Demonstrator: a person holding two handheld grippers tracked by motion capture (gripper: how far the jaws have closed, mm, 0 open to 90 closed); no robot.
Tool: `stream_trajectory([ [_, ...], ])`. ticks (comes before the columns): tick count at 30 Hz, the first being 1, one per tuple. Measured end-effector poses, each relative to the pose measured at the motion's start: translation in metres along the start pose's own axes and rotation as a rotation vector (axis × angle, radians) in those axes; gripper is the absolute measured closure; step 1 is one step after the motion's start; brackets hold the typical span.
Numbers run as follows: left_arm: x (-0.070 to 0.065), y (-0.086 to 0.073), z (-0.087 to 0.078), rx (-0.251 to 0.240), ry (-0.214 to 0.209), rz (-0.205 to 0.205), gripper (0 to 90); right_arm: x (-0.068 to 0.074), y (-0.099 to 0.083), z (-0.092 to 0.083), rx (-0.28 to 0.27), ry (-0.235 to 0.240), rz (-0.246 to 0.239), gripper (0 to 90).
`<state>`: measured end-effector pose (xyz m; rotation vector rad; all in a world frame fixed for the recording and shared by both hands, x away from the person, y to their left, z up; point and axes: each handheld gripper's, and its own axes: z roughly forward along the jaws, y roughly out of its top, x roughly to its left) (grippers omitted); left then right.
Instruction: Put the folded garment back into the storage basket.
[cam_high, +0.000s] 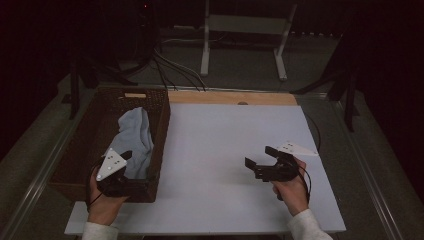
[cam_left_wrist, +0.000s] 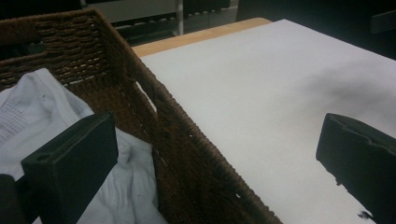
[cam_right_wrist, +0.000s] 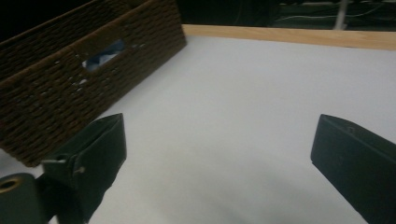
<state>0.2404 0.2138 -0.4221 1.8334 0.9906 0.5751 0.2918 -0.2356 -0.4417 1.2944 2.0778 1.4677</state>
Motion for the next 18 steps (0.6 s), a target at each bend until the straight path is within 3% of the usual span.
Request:
stream_trajectory([
  [12,0.004,-0.004,-0.002,-0.009,0.011,-0.021,0.0,-0.021,-0.019,-0.025,-0.026,-0.082,0.034,0.9],
  [18,0.004,-0.005,-0.002,-0.010,0.012,-0.021,0.0,-0.025,-0.028,-0.036,-0.042,-0.115,0.012,0.0],
])
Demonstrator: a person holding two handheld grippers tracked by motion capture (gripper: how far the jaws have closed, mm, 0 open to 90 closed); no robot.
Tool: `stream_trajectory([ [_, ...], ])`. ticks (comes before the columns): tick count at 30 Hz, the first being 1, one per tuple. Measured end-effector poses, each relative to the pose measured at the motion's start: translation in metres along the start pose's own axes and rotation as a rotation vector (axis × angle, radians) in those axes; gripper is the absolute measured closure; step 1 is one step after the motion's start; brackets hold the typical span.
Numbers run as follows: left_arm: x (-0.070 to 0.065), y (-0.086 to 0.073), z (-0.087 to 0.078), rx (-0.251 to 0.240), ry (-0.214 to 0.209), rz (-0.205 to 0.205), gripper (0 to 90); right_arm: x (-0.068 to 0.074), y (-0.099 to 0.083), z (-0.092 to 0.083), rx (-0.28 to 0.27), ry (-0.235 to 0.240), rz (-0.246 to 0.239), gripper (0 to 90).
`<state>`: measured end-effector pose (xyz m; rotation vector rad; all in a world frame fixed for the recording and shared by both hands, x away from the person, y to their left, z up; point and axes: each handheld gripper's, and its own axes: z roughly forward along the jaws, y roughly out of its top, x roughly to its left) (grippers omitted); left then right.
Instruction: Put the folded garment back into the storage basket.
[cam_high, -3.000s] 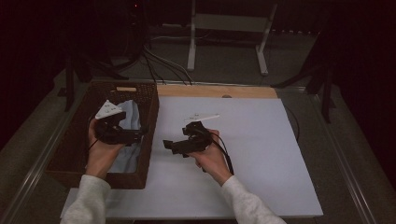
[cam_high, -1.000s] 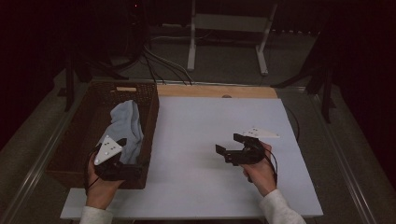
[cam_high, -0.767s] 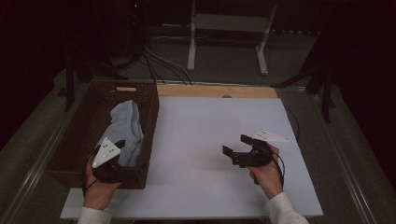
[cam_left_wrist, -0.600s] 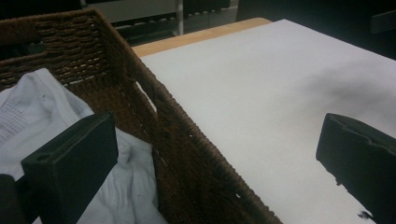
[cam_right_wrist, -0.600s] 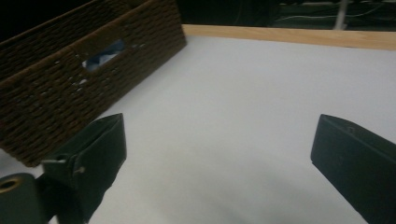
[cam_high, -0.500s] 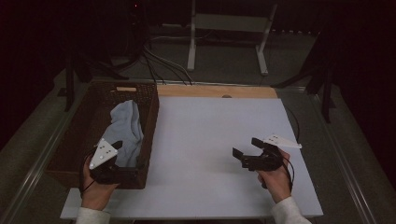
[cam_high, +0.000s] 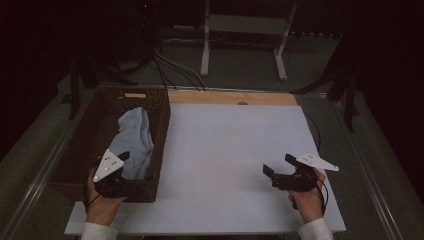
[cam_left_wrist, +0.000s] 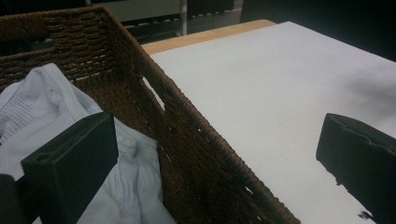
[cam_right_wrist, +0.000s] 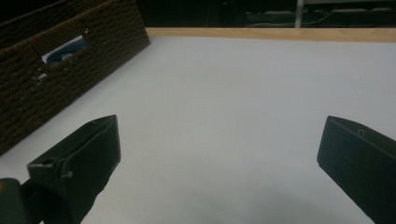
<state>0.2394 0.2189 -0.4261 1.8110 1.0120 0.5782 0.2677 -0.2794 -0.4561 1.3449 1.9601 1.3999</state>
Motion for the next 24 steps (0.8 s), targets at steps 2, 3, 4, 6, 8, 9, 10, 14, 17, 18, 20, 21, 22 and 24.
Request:
stream_trajectory([
  [2,0.000,0.000,0.000,0.001,-0.001,0.001,0.0,-0.001,-0.003,-0.004,-0.009,-0.006,-0.007,0.0],
  [3,0.001,-0.001,0.000,-0.001,-0.001,0.000,0.0,-0.002,-0.004,-0.006,-0.012,-0.009,-0.010,0.0],
  [4,0.001,-0.001,0.000,-0.001,0.000,-0.001,0.0,-0.003,-0.005,-0.007,-0.017,-0.015,-0.011,0.0],
  [6,0.001,-0.001,0.000,-0.003,-0.001,-0.001,0.0,-0.005,-0.007,-0.011,-0.027,-0.024,-0.013,0.0],
  [8,0.001,-0.001,-0.001,-0.007,0.000,-0.003,0.0,-0.007,-0.010,-0.014,-0.037,-0.031,-0.013,0.0],
  [9,0.001,-0.001,-0.001,-0.008,0.001,-0.003,0.0,-0.008,-0.011,-0.016,-0.044,-0.034,-0.010,0.0],
  [10,0.002,-0.001,-0.001,-0.009,0.002,-0.005,0.0,-0.010,-0.011,-0.018,-0.046,-0.039,-0.008,0.0],
  [14,0.002,-0.001,-0.002,-0.019,0.004,-0.007,0.0,-0.015,-0.016,-0.027,-0.072,-0.055,0.009,0.0],
  [17,0.001,0.000,-0.003,-0.022,0.002,-0.006,0.0,-0.018,-0.020,-0.032,-0.084,-0.067,0.017,0.0],
  [18,0.001,0.000,-0.003,-0.023,0.003,-0.005,0.0,-0.019,-0.021,-0.033,-0.089,-0.068,0.021,0.0],
  [20,0.001,-0.001,-0.003,-0.024,0.003,-0.005,0.0,-0.021,-0.023,-0.035,-0.100,-0.071,0.035,0.0],
  [21,0.001,-0.001,-0.002,-0.025,0.003,-0.006,0.0,-0.023,-0.024,-0.036,-0.105,-0.073,0.038,0.0],
  [22,0.001,-0.001,-0.002,-0.027,0.003,-0.009,0.0,-0.023,-0.025,-0.037,-0.105,-0.077,0.042,0.0],
  [24,0.001,-0.001,-0.003,-0.030,0.001,-0.010,0.0,-0.024,-0.026,-0.038,-0.108,-0.083,0.039,0.0],
])
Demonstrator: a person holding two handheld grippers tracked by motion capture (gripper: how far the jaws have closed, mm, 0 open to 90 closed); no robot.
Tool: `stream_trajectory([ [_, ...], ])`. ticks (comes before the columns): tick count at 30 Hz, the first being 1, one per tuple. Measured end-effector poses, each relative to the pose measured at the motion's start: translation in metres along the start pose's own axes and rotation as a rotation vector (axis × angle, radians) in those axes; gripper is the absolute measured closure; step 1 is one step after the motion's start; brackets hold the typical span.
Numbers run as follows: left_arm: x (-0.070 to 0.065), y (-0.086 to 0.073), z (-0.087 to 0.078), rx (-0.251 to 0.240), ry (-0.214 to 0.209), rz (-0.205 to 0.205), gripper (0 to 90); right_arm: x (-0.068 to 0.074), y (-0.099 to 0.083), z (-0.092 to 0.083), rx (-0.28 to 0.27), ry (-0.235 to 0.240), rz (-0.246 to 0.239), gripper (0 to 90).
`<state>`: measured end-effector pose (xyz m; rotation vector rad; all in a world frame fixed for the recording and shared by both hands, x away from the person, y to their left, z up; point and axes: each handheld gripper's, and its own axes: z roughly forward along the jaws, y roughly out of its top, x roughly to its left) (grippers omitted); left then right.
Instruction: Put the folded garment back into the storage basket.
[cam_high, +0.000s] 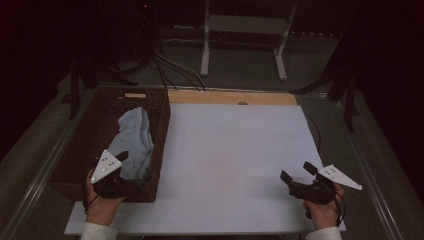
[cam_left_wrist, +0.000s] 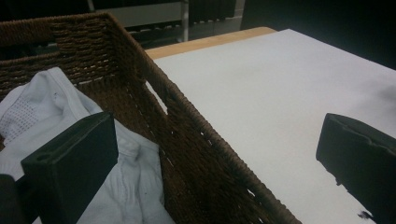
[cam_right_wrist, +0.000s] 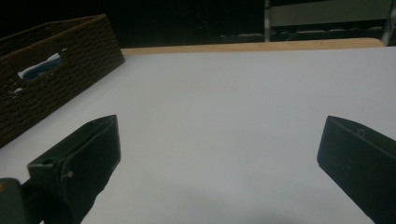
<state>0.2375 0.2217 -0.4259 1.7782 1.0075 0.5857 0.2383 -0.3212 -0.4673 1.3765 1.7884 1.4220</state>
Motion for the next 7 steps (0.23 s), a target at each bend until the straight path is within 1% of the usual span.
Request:
stream_trajectory([
  [3,0.0000,-0.0006,0.0002,-0.002,0.002,-0.002,0.0,-0.0020,-0.0011,-0.0002,-0.004,0.008,0.009,0.0],
  [7,-0.0008,-0.0015,0.0014,0.000,0.007,-0.005,0.0,-0.0044,-0.0028,0.0007,-0.001,0.003,0.020,0.0],
])
